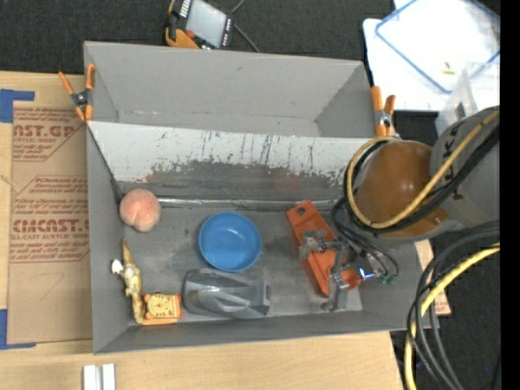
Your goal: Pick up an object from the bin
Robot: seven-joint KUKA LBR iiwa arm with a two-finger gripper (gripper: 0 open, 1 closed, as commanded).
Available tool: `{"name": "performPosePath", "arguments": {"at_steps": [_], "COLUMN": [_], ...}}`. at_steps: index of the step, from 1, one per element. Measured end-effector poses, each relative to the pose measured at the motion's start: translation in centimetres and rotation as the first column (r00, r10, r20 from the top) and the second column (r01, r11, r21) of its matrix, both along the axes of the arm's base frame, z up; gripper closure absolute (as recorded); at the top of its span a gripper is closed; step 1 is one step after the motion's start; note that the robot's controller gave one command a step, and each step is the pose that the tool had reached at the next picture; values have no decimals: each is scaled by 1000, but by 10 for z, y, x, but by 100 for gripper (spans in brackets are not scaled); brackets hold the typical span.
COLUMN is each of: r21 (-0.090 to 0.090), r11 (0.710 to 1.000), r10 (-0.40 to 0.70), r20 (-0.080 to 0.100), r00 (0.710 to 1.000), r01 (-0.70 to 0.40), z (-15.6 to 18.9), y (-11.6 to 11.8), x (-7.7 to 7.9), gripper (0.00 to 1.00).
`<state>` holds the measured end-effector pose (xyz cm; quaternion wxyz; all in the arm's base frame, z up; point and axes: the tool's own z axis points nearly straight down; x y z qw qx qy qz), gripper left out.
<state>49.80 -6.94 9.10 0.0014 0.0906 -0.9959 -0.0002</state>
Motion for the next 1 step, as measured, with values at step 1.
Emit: {"name": "performPosePath", "arguments": {"at_steps": [1], "r21": [-1], "r11": [983], "r10": [183], "r20": [14], "r00": [983], "r01": [-183], "z": [0], "y": [12], "x": [21], "gripper": [100]}}
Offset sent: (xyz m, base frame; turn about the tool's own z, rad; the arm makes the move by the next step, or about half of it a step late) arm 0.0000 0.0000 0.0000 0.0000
